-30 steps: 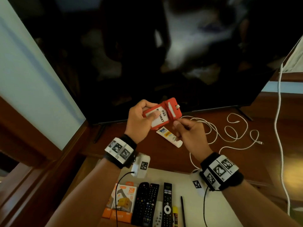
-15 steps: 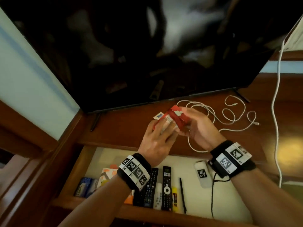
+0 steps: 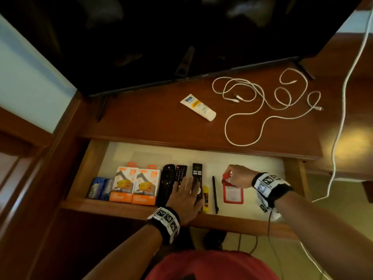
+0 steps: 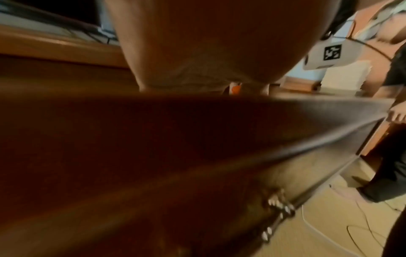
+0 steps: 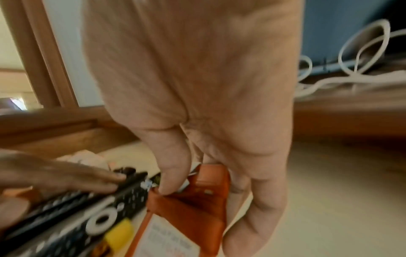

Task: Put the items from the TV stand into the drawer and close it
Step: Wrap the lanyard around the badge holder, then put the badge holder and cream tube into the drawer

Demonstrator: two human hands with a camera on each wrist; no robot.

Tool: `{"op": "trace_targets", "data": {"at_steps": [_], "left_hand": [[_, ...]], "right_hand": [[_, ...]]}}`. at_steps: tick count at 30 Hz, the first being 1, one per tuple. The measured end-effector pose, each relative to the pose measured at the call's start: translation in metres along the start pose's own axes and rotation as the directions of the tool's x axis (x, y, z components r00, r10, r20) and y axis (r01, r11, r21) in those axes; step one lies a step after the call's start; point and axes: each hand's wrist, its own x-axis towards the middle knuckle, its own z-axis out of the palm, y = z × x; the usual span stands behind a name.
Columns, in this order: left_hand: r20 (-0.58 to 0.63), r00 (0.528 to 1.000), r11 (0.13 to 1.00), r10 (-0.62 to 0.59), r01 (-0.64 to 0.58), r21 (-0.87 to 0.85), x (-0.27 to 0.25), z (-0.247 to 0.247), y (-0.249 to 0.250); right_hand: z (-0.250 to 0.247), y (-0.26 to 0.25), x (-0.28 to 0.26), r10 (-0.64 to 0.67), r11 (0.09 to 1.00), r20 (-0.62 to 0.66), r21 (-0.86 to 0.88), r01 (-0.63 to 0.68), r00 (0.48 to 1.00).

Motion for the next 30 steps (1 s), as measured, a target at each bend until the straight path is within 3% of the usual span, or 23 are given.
{"op": "trace_targets", "data": {"at_steps": [5, 10, 22, 26, 30], "left_hand": [[0.014, 0.997, 0.993, -0.072, 0.073, -0.096, 0.011, 0.018, -0.004], [0.002, 0.997, 0.987, -0.083, 0.082, -0.140, 0.012, 0.017, -0.005], [-0.098, 0.990, 0.984, -0.104, 0.088, -0.157, 0.020, 0.012, 0.000], [-0.210, 0.971, 0.975, -0.110, 0.064, -0.214, 0.027, -0.032, 0.009], [-0.376, 0.918, 0.946, -0.128, 0.000, -0.323, 0.047, -0.105, 0.016]], "right_hand": [[0.028, 0.006, 0.031, 0.060, 0.998, 0.101, 0.002, -0.060, 0.993], [0.041, 0.001, 0.041, 0.028, 0.994, 0.150, -0.111, -0.011, 0.988], [0.046, 0.005, 0.035, 0.021, 0.990, -0.175, -0.133, -0.044, 0.984], [0.031, 0.008, 0.023, -0.048, 0.995, -0.233, -0.092, 0.028, 0.971], [-0.018, -0.003, 0.000, -0.123, 0.976, -0.415, 0.114, 0.185, 0.901]]}}
